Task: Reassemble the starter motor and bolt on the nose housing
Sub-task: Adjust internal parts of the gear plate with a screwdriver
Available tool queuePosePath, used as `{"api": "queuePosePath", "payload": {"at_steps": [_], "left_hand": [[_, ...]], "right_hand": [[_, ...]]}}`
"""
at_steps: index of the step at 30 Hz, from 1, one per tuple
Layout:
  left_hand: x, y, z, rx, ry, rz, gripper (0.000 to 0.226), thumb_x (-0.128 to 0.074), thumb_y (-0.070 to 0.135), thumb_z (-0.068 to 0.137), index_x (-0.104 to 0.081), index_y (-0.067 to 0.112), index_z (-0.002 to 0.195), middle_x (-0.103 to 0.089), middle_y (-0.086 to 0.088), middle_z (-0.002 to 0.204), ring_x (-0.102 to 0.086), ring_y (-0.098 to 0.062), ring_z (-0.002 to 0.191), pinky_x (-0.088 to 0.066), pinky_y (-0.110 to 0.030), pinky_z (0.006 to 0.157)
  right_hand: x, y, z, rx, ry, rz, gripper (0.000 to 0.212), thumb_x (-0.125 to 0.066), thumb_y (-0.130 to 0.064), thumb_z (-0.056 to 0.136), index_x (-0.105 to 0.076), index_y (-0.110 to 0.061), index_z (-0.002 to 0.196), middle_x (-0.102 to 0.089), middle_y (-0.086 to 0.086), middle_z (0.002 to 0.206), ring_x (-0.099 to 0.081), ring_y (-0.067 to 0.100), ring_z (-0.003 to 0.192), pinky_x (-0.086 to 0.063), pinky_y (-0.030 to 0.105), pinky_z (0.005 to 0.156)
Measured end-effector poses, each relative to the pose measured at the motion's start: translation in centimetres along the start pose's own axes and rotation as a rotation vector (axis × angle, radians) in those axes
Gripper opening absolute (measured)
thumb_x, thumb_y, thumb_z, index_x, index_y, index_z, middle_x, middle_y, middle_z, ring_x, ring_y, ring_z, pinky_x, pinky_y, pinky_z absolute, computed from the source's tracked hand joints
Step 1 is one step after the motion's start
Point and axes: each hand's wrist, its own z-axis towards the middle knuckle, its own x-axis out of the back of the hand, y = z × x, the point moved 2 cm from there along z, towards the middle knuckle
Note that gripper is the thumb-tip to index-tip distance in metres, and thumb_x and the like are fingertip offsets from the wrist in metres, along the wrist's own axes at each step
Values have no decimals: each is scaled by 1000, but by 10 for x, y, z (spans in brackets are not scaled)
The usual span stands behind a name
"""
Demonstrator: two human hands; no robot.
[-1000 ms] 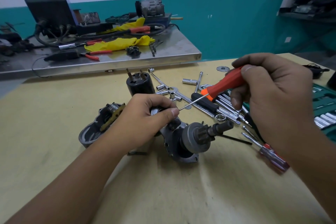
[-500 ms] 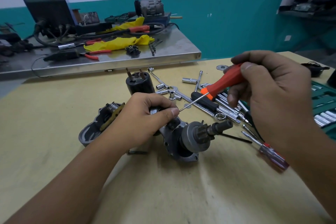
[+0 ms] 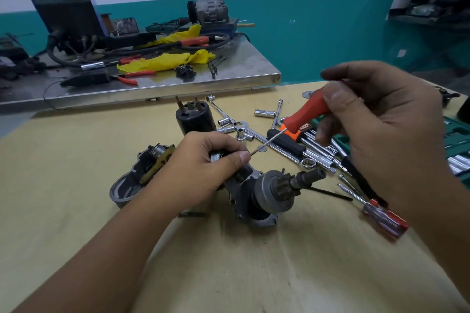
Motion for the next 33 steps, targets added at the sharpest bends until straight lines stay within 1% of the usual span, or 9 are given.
{"api": "queuePosePath", "payload": {"at_steps": [4,8,10,14,17,21,25,31,33], "left_hand": [[0,0,0,-11,13,11,13,-74,13,93,-80,24,88,-75,6,88,-70,-7,82,-55,-22,70],[1,0,-2,10,-3,-9,12,-73,12,94,-81,21,91,-74,6,91,-71,-8,86,-56,-22,70],[1,1,-1,22,-11,-9,15,-72,11,94,-80,23,90,-73,7,92,-71,-8,86,-55,-23,68],[1,1,-1,6,-10,16,23,-72,9,94,-78,30,86,-73,10,91,-70,-6,87,-52,-22,71],[1,1,-2,-14,0,12,25,-72,8,93,-78,30,85,-73,9,91,-69,-6,87,-51,-18,73],[1,0,-3,-11,-3,-9,25,-72,7,94,-78,30,85,-73,11,92,-69,-5,87,-54,-19,70],[1,-1,-3,-19,-3,2,25,-70,8,95,-78,30,87,-73,11,93,-69,-4,87,-53,-18,69],[-1,-3,-3,-6,16,-33,25,-71,7,94,-79,28,85,-73,12,91,-68,-1,78,-52,-16,61],[-1,-3,-4,4,8,-39,21,-71,11,96,-79,29,89,-73,11,94,-69,-2,80,-52,-17,62]], "right_hand": [[4,-2,1,61,-7,-41,15,-71,-10,95,-69,-13,110,-72,11,85,-69,23,55,-58,33,56],[1,-5,-2,84,-83,-22,29,-62,-7,98,-66,-17,126,-76,5,101,-75,23,70,-61,35,64],[-1,-8,-2,124,-122,-21,31,-62,-6,97,-65,-22,124,-74,1,98,-72,24,65,-59,39,60],[-7,-10,-1,178,-76,-41,25,-71,-9,92,-67,-24,112,-67,-8,83,-62,24,56,-52,34,55],[-9,-9,-1,158,-33,-55,19,-69,-17,95,-69,-25,113,-71,7,92,-65,26,62,-56,39,59],[-7,-11,1,139,-87,-14,23,-60,-8,100,-67,-20,119,-75,4,101,-70,25,65,-59,39,61],[-7,-11,2,175,-20,-111,14,-73,-13,94,-69,-21,105,-68,6,81,-62,30,58,-52,43,54],[-6,-12,0,156,-81,-80,24,-61,-7,100,-68,-17,120,-75,4,105,-74,22,67,-60,34,67],[-4,-12,2,165,-111,-67,27,-62,-4,98,-67,-19,119,-76,-1,100,-73,20,67,-61,35,67]]}}
